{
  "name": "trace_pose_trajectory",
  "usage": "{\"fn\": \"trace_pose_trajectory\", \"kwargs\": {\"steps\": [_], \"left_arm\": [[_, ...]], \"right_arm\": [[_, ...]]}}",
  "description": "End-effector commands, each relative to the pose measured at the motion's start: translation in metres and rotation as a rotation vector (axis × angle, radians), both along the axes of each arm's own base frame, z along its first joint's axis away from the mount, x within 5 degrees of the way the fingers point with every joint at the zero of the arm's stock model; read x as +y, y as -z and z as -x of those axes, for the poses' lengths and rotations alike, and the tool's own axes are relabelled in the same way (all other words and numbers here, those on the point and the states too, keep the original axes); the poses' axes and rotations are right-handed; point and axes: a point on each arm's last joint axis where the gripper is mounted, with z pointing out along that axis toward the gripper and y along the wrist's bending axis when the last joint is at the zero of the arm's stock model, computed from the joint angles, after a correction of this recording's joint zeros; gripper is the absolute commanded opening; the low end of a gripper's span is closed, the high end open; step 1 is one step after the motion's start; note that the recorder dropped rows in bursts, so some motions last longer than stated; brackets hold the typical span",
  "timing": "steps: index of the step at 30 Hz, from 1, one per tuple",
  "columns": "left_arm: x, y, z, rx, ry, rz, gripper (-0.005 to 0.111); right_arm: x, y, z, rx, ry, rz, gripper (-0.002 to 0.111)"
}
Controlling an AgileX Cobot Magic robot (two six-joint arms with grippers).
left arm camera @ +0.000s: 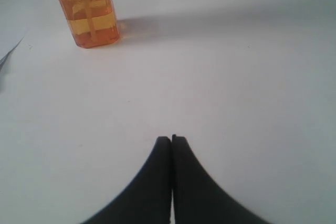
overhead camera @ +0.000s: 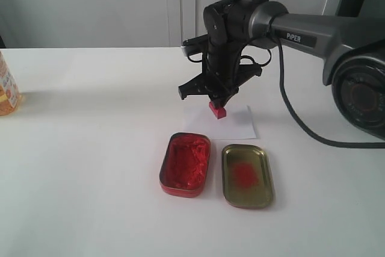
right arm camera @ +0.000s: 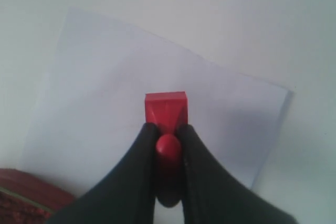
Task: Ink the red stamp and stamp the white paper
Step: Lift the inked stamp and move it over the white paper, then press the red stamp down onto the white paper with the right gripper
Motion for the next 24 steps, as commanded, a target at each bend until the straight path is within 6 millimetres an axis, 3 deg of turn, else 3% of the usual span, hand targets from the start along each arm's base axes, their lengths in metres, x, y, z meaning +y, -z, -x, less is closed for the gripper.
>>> {"fn": "trace_pose_trajectory", "kwargs": {"steps": [1, 8, 10, 14, 18, 24], "left_arm": [[0.000, 0.001, 0.000, -0.001, -0.003, 0.004, 0.000], [0.000, 0.001, 0.000, -0.001, -0.003, 0.004, 0.000], [0.000, 0.001, 0.000, -0.001, -0.003, 0.004, 0.000], [0.000, 0.001, 0.000, -0.001, -0.003, 0.004, 0.000], [0.000, 0.001, 0.000, -0.001, -0.003, 0.004, 0.000], [0.000, 0.001, 0.000, -0.001, -0.003, 0.004, 0.000]], "right_arm": [[-0.005, -0.001, -0.003, 0.009, -0.002, 0.009, 0.000], [-0.003, 0.012, -0.002, 0.056, 0.003, 0.009, 0.000], [0.000, 0.028, -0.003, 0.089, 0.002, -0.002, 0.000], [-0.001, 0.082, 0.001, 0.223, 0.004, 0.055, 0.000], [-0.003, 0.110, 0.005, 0.291, 0.007, 0.090, 0.000], [-0.003, 0.118, 0.006, 0.305, 0.008, 0.097, 0.000]]}}
